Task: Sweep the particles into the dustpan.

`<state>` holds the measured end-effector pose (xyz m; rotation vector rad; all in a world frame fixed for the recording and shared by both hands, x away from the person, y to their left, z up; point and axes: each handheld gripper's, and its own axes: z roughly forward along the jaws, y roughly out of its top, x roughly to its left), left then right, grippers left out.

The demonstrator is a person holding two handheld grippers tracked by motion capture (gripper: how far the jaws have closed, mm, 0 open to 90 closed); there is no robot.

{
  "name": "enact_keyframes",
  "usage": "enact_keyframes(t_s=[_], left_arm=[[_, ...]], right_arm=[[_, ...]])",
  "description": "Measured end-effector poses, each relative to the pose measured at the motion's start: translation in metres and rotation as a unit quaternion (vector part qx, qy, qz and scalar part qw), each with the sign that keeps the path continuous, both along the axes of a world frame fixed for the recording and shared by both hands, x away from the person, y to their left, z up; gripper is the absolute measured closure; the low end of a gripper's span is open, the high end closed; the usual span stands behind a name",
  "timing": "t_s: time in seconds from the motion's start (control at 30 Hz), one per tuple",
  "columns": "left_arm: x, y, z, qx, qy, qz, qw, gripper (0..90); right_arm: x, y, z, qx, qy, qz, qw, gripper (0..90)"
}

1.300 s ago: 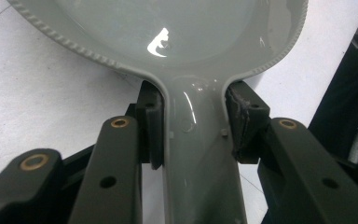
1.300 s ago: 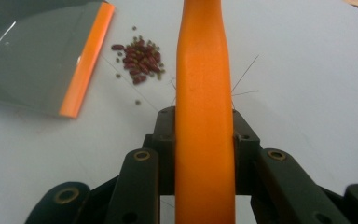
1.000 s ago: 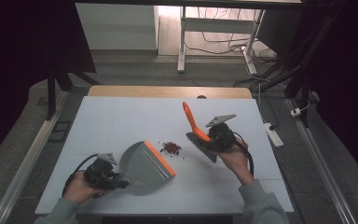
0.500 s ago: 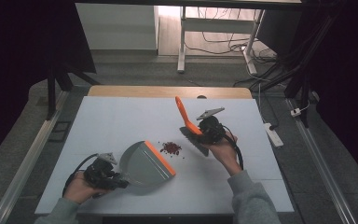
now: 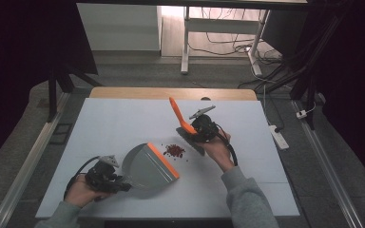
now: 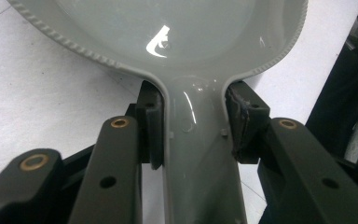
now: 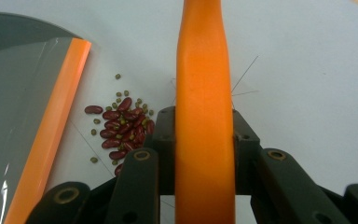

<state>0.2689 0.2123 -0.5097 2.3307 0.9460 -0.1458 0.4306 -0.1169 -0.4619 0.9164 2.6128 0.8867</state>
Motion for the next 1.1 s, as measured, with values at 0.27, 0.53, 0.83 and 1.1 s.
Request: enact_keyframes(t_s=[0.27,0.53,0.83,1.1], left_arm=[[0.001,0.000,-0.001,0.001,0.000,0.002,1.0000,61.4],[0.002,0.000,-0.002,0.007,0.007,0.009,0.9999,61.4],[0.003,-0.002,-0.002,0.009,0.010,0.008,0.9999,61.5],[0.003,-0.003,-0.003,0.008,0.011,0.009,0.9999,61.4]], right_arm=[[0.005,0.016,-0.008,-0.015,0.008,0.010,0.9998,70.9],[0.006,0.022,-0.008,-0.022,0.008,0.012,0.9997,70.9],[0.009,0.025,-0.011,-0.030,0.013,0.010,0.9994,70.9],[0.006,0.037,-0.014,-0.040,0.020,0.024,0.9987,71.0]])
